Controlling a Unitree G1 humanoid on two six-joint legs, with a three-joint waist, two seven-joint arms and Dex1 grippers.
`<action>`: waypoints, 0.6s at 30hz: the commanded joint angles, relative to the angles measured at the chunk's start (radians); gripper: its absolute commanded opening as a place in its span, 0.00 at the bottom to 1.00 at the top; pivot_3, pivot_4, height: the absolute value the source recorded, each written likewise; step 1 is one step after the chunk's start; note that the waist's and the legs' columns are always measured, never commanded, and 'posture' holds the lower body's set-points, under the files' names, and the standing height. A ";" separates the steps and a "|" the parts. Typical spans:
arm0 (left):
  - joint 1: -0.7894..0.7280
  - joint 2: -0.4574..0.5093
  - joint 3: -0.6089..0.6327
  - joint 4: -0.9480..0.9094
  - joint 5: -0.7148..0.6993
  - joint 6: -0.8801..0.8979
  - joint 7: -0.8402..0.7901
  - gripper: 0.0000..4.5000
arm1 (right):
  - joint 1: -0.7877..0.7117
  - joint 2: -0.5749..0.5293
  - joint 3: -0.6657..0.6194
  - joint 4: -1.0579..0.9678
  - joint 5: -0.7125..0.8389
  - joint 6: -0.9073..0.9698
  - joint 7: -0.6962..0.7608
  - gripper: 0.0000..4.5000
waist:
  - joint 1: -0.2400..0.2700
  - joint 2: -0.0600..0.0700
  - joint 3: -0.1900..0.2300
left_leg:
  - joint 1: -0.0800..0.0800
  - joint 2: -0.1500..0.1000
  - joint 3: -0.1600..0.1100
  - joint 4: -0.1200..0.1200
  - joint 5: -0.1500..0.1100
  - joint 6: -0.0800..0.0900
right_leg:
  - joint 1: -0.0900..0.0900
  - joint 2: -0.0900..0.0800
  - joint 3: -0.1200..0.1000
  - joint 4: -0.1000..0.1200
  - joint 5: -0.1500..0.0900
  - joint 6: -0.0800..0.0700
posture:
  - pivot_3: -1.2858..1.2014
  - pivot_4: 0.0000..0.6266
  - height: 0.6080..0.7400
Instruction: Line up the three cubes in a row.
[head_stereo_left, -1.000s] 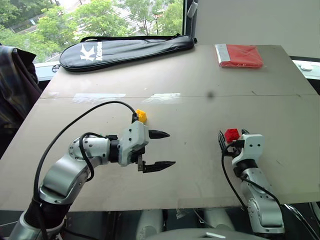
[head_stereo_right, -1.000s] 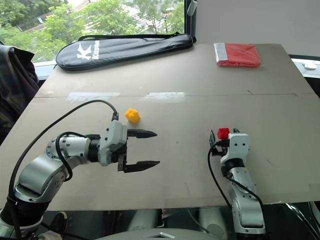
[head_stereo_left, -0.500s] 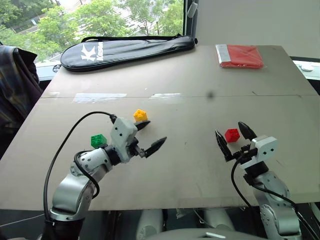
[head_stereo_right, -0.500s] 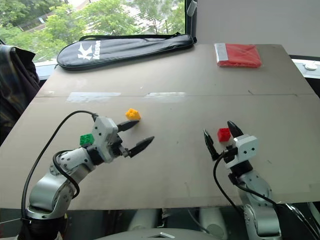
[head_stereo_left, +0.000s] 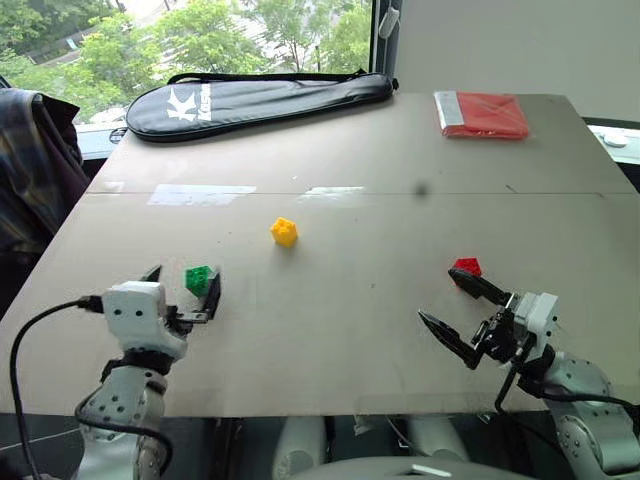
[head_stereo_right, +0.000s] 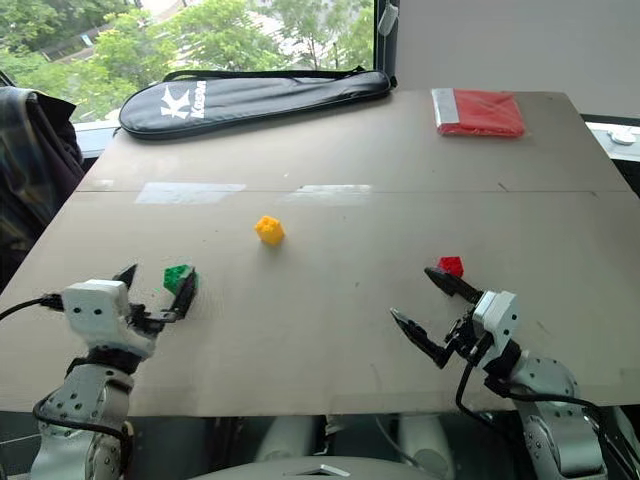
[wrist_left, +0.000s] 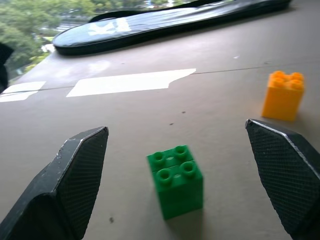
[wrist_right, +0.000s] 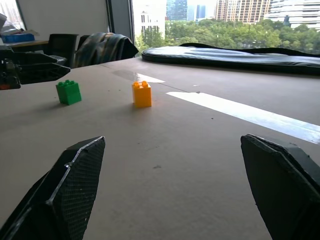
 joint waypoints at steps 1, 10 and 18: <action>0.007 -0.053 -0.022 -0.045 0.081 0.062 0.131 1.00 | -0.018 -0.030 -0.017 0.009 0.060 -0.030 0.115 0.99 | 0.003 -0.004 -0.001 | 0.000 -0.001 0.000 0.001 0.000 0.000 | 0.000 0.000 0.000 0.000 0.000 0.001 | 0.52 0.24 0.76; -0.066 -0.065 -0.118 0.031 0.153 0.089 0.159 1.00 | 0.023 -0.019 -0.022 0.023 0.049 -0.061 0.160 0.99 | 0.016 -0.006 0.000 | -0.001 0.000 -0.001 0.002 0.000 0.000 | 0.000 0.001 -0.004 0.001 0.001 -0.002 | 0.52 0.24 0.76; -0.132 -0.052 -0.129 0.098 0.170 0.100 0.170 1.00 | 0.074 -0.006 -0.015 0.010 0.017 -0.091 0.148 0.99 | 0.019 -0.005 0.000 | -0.001 0.000 -0.001 0.002 0.000 0.000 | 0.000 0.001 -0.003 0.001 0.001 -0.002 | 0.52 0.24 0.76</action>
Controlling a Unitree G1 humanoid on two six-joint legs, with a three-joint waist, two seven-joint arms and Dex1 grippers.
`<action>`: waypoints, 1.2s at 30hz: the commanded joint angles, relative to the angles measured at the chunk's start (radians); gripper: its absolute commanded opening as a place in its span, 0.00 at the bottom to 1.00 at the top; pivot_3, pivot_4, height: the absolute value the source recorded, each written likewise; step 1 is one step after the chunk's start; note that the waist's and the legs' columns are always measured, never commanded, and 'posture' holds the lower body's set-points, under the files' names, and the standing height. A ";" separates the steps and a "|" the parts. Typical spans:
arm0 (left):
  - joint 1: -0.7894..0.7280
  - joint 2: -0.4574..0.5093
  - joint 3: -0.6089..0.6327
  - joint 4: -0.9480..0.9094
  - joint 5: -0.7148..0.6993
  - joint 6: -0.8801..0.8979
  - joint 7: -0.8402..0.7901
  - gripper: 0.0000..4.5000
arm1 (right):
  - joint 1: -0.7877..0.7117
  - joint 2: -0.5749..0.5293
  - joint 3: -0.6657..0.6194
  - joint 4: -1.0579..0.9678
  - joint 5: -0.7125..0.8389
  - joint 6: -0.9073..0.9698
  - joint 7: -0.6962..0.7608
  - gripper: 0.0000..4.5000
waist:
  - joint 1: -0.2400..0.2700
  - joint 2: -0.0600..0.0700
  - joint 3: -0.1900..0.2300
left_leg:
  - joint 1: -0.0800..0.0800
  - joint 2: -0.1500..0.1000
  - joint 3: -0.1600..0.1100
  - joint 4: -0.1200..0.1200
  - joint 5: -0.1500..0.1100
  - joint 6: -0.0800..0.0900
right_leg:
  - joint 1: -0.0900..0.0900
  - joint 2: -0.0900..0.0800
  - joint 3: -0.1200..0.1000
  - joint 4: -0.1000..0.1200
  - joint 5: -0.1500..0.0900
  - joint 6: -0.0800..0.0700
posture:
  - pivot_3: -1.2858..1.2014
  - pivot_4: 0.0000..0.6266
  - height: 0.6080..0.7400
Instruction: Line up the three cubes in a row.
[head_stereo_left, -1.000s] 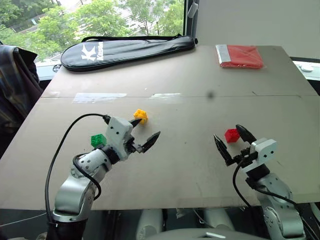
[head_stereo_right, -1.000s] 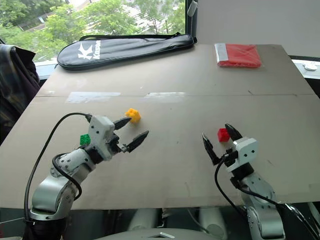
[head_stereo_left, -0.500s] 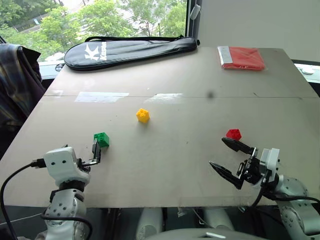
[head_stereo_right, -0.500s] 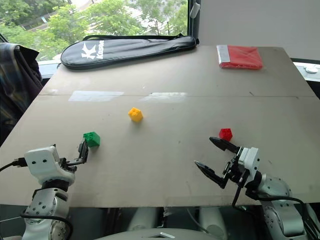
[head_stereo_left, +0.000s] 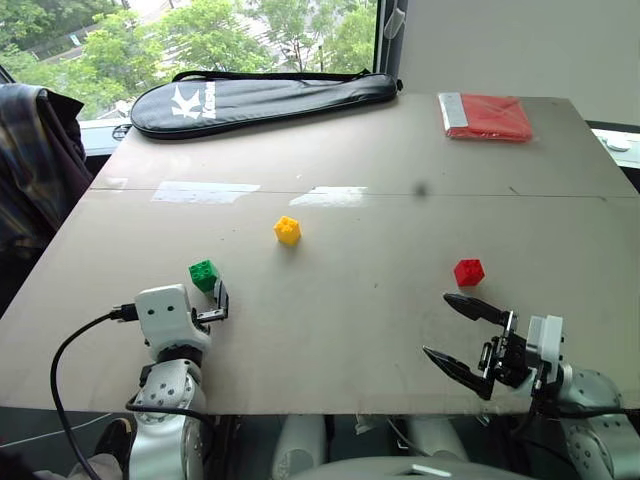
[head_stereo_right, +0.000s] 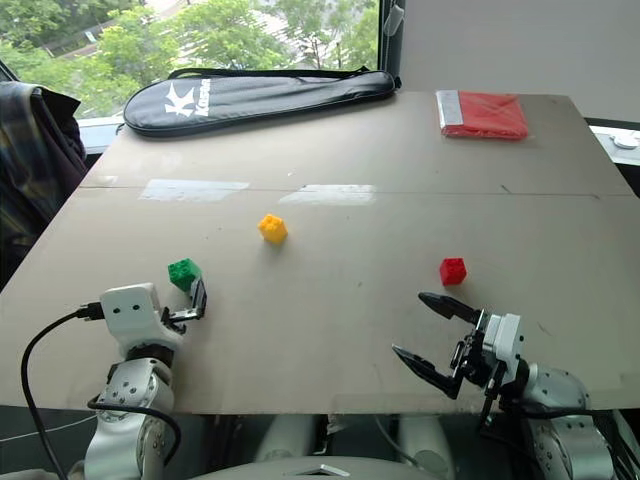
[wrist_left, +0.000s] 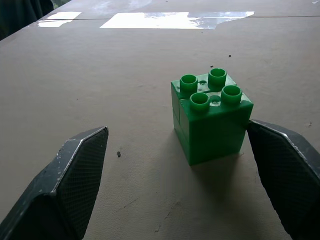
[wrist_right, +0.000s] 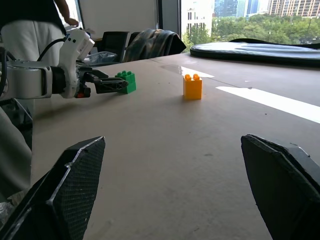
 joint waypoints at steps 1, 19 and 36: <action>-0.035 0.018 -0.013 0.014 0.026 -0.003 0.009 1.00 | 0.008 0.011 -0.004 -0.030 -0.001 -0.026 -0.011 0.99 | 0.001 0.000 0.000 | 0.000 0.000 0.000 0.000 0.000 0.000 | 0.000 0.000 0.000 0.000 0.000 0.000 | 0.52 0.24 0.76; -0.096 0.015 -0.028 0.083 0.077 0.059 0.073 0.28 | 0.009 0.035 0.003 -0.035 -0.013 -0.042 -0.022 1.00 | 0.000 0.001 -0.001 | 0.000 0.000 -0.001 0.001 0.000 0.000 | 0.000 0.000 0.000 0.001 0.001 -0.001 | 0.52 0.24 0.76; -0.286 0.450 -0.237 0.207 -0.292 -0.080 -0.923 0.28 | 0.060 0.037 -0.045 -0.019 -0.012 -0.079 -0.044 1.00 | 0.004 0.004 0.000 | -0.001 0.000 0.002 0.002 0.000 0.000 | -0.001 0.000 -0.002 0.001 0.001 -0.001 | 0.52 0.24 0.76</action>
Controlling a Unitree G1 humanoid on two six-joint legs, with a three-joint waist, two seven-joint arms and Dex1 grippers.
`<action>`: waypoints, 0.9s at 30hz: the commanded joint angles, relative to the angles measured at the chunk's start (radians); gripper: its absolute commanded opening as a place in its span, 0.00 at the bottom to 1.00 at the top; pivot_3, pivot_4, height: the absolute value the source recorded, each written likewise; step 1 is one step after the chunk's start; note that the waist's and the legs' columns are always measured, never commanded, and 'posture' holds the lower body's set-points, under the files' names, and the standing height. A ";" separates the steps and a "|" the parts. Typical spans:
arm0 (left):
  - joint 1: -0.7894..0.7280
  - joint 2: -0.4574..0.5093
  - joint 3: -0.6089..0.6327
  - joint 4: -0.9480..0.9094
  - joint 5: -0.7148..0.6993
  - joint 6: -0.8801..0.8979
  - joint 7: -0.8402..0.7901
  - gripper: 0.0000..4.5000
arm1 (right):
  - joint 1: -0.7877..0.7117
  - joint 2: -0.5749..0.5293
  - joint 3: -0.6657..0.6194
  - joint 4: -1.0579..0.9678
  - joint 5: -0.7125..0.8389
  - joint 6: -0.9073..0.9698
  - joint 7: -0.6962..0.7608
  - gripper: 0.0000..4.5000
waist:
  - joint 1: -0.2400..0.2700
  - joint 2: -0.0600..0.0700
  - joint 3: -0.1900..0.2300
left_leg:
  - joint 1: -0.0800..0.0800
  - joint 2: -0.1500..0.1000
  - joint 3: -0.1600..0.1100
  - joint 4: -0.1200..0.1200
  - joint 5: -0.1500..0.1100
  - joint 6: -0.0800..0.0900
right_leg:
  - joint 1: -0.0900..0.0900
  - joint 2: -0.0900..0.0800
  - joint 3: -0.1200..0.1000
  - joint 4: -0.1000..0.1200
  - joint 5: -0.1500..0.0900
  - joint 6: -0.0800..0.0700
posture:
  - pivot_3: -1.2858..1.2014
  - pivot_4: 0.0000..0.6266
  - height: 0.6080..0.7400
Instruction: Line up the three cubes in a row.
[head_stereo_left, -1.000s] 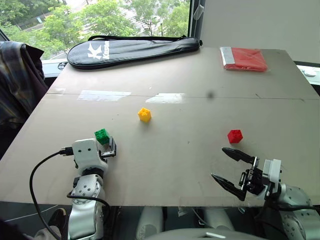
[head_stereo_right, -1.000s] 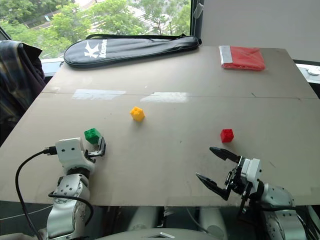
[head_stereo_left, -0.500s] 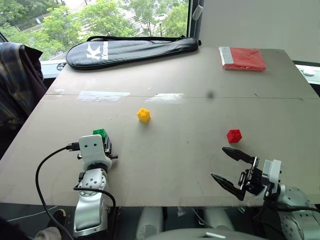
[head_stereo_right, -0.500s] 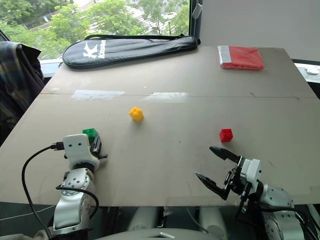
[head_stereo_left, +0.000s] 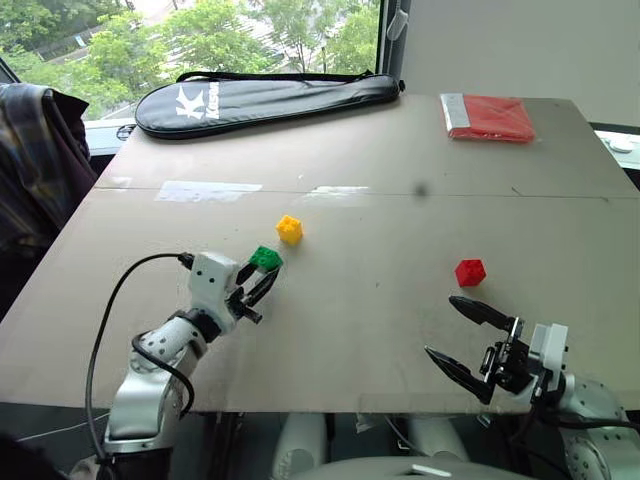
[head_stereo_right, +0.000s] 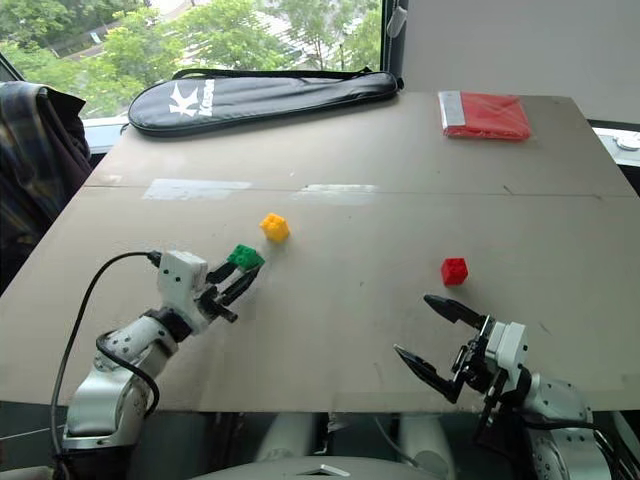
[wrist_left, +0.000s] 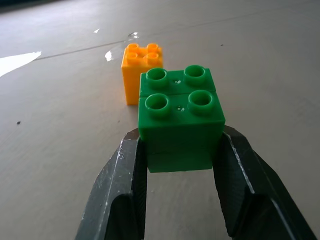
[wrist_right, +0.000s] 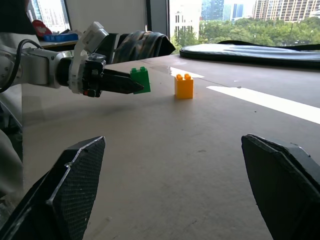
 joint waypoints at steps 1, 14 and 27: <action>-0.125 0.087 -0.129 0.063 -0.020 -0.059 -0.269 0.28 | 0.016 0.003 -0.037 -0.015 0.003 -0.036 -0.016 1.00 | 0.004 0.000 0.000 | 0.000 0.000 0.000 0.000 0.000 0.000 | 0.000 0.000 -0.001 0.000 0.000 0.000 | 0.52 0.24 0.76; -0.694 -0.135 -0.503 0.694 0.209 -0.319 -0.546 0.28 | 0.076 0.030 -0.148 0.059 -0.030 -0.055 -0.148 1.00 | -0.005 0.000 0.001 | -0.003 -0.001 0.000 0.003 0.000 0.000 | 0.001 0.002 0.001 0.000 0.000 0.000 | 0.52 0.24 0.76; -0.919 -0.350 -0.515 1.123 0.321 -0.518 -0.536 0.28 | 0.117 0.069 -0.127 0.021 -0.068 -0.053 -0.226 1.00 | -0.002 0.000 0.001 | -0.005 -0.002 0.000 0.004 0.000 0.001 | 0.000 0.002 0.001 -0.001 0.000 0.000 | 0.52 0.24 0.76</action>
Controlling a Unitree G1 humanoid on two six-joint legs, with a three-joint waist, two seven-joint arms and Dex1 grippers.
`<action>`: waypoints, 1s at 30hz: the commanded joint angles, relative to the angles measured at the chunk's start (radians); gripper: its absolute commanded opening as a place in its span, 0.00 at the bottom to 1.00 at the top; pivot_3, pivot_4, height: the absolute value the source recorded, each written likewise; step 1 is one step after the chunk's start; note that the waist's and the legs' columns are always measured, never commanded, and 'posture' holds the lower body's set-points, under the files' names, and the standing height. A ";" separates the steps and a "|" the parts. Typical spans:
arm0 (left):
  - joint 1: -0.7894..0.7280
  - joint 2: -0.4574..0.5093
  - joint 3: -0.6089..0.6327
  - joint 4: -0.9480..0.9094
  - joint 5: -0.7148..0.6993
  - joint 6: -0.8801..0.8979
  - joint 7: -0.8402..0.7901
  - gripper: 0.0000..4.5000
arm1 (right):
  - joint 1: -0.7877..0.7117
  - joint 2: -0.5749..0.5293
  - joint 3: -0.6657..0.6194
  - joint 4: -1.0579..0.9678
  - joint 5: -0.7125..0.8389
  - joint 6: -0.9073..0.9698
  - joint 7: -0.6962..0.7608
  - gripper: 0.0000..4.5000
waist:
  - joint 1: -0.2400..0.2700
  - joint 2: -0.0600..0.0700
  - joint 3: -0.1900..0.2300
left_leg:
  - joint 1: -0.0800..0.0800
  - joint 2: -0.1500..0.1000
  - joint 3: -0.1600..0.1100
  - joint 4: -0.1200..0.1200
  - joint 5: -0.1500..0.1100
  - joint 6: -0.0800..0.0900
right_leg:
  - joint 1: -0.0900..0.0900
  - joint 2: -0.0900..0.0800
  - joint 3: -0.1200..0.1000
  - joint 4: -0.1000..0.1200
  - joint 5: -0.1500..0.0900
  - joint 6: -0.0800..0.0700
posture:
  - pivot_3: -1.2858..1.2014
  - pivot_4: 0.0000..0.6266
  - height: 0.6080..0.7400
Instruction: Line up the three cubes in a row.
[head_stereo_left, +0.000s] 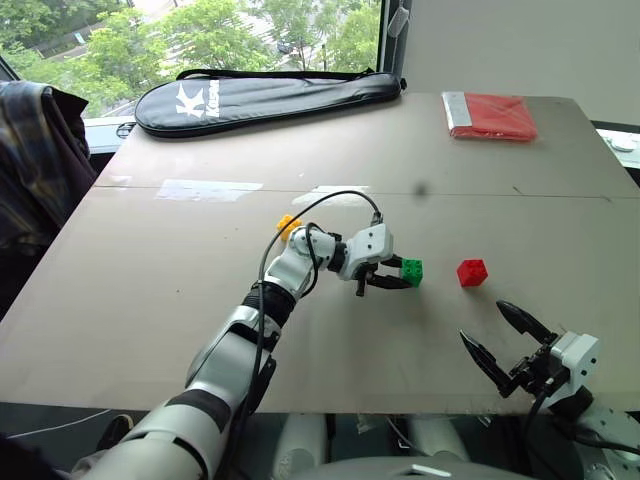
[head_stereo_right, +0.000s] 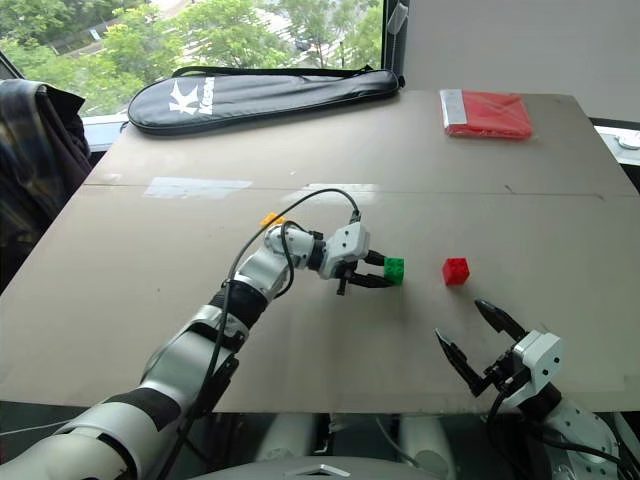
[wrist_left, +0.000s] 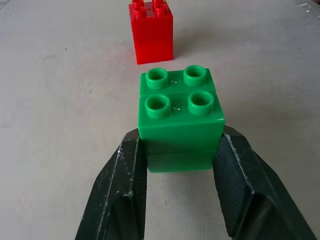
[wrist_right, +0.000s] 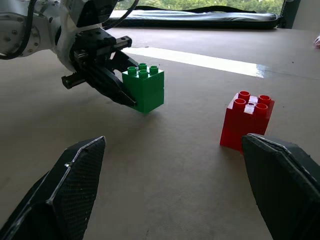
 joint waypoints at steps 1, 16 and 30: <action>-0.047 -0.039 0.004 0.080 0.031 -0.062 0.005 0.28 | 0.005 0.004 -0.003 -0.051 0.000 -0.007 -0.018 1.00 | 0.000 0.000 0.000 | 0.000 0.000 -0.001 0.000 0.000 0.000 | 0.000 0.000 -0.001 0.000 0.000 0.000 | 0.52 0.24 0.76; -0.088 -0.098 0.045 0.191 0.069 -0.089 0.037 0.28 | 0.015 0.006 0.017 -0.095 -0.015 0.017 -0.051 1.00 | 0.002 0.000 0.000 | 0.000 0.000 -0.001 0.000 0.000 0.000 | 0.000 0.000 -0.001 0.000 0.000 0.000 | 0.52 0.24 0.76; -0.075 -0.097 0.059 0.193 0.091 -0.098 0.045 0.99 | 0.021 0.002 0.024 -0.103 -0.025 0.031 -0.054 1.00 | 0.002 0.000 0.000 | -0.001 0.000 -0.001 0.000 0.000 0.000 | 0.000 0.000 -0.001 0.000 0.000 0.000 | 0.52 0.24 0.76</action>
